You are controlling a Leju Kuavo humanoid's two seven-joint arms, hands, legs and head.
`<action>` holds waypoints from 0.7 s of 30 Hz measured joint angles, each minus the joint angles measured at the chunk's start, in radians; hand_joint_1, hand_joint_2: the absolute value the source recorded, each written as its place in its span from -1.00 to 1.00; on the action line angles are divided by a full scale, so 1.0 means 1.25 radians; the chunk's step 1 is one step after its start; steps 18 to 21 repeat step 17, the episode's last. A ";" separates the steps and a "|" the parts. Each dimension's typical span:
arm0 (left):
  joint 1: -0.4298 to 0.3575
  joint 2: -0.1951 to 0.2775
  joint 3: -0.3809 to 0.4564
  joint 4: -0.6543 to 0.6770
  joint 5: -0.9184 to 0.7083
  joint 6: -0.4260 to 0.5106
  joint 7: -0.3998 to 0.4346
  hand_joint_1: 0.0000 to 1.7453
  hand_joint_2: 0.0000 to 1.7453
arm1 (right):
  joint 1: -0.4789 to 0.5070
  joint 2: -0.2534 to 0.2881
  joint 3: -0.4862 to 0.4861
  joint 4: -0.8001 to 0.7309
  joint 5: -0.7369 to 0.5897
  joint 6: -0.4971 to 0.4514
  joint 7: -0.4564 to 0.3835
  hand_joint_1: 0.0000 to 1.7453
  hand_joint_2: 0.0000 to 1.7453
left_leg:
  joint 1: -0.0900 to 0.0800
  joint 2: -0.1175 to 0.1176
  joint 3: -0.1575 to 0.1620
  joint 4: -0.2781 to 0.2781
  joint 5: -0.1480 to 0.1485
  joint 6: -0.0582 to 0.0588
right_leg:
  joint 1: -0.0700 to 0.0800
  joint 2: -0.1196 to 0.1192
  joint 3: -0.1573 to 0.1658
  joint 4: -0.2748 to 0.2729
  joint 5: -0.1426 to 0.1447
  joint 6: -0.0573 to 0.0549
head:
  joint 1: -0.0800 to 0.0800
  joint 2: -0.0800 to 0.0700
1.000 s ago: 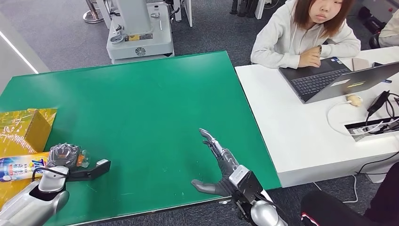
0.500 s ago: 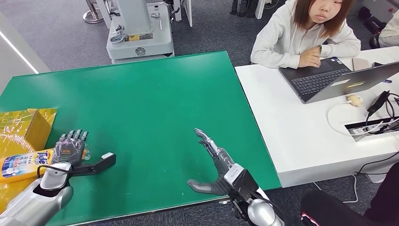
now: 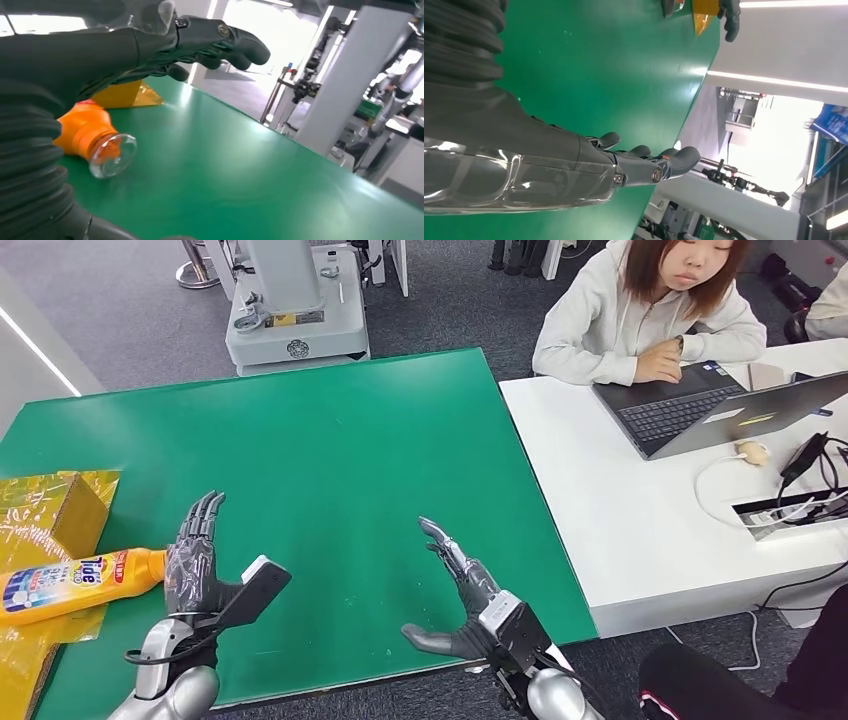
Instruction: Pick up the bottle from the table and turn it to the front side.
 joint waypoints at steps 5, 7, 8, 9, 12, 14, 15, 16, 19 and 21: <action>0.052 -0.021 0.038 -0.095 0.125 0.005 -0.100 -1.00 1.00 | 0.002 0.000 0.000 0.002 -0.022 -0.007 -0.009 -1.00 1.00 | 0.000 0.000 0.000 0.000 0.000 0.000 | 0.000 0.000 0.000 0.000 0.000 0.000 | 0.000 0.000; 0.088 -0.040 0.051 -0.163 0.240 -0.002 -0.174 -1.00 1.00 | 0.006 0.000 -0.001 0.007 -0.044 -0.016 -0.017 -1.00 1.00 | 0.000 0.000 0.000 0.000 0.000 0.000 | 0.000 0.000 0.000 0.000 0.000 0.000 | 0.000 0.000; 0.107 -0.053 0.053 -0.202 0.317 -0.023 -0.198 -1.00 1.00 | 0.009 0.000 -0.001 0.009 -0.054 -0.021 -0.023 -1.00 1.00 | 0.000 0.000 0.000 0.000 0.000 0.000 | 0.000 0.000 0.000 0.000 0.000 0.000 | 0.000 0.000; 0.124 -0.065 0.054 -0.238 0.398 -0.053 -0.210 -1.00 1.00 | 0.013 0.000 -0.002 0.011 -0.062 -0.024 -0.028 -1.00 1.00 | 0.000 0.000 0.000 0.000 0.000 0.000 | 0.000 0.000 0.000 0.000 0.000 0.000 | 0.000 0.000; 0.168 -0.095 0.053 -0.330 0.590 -0.148 -0.223 -1.00 1.00 | 0.025 0.000 -0.005 0.014 -0.087 -0.030 -0.043 -1.00 1.00 | 0.000 0.000 0.000 0.000 -0.001 0.001 | 0.000 0.000 0.000 -0.001 0.000 0.000 | 0.000 0.000; 0.192 -0.112 0.050 -0.380 0.641 -0.184 -0.236 -1.00 1.00 | 0.033 0.000 -0.008 0.014 -0.115 -0.040 -0.056 -1.00 1.00 | 0.000 0.000 0.000 0.000 -0.001 0.001 | 0.000 0.000 0.000 -0.001 0.000 0.000 | 0.000 0.000; 0.201 -0.120 0.045 -0.400 0.655 -0.196 -0.245 -1.00 1.00 | 0.037 0.000 -0.011 0.013 -0.133 -0.048 -0.063 -1.00 1.00 | 0.000 0.000 0.000 0.000 -0.001 0.002 | 0.000 -0.001 0.000 -0.001 0.000 0.000 | 0.000 0.000; 0.211 -0.128 0.034 -0.418 0.662 -0.203 -0.256 -1.00 1.00 | 0.043 0.000 -0.013 0.010 -0.152 -0.059 -0.071 -1.00 1.00 | 0.000 0.000 0.000 0.000 -0.001 0.002 | 0.000 -0.001 0.000 -0.001 0.000 0.000 | 0.000 0.000; 0.216 -0.132 0.028 -0.426 0.664 -0.206 -0.261 -1.00 1.00 | 0.046 0.000 -0.014 0.009 -0.161 -0.065 -0.075 -1.00 1.00 | 0.000 0.000 0.000 0.000 -0.001 0.002 | 0.000 -0.001 0.000 -0.001 0.000 0.000 | 0.000 0.000; 0.216 -0.132 0.028 -0.426 0.664 -0.206 -0.261 -1.00 1.00 | 0.046 0.000 -0.014 0.009 -0.161 -0.065 -0.075 -1.00 1.00 | 0.000 0.000 0.000 0.000 -0.001 0.002 | 0.000 -0.001 0.000 -0.001 0.000 0.000 | 0.000 0.000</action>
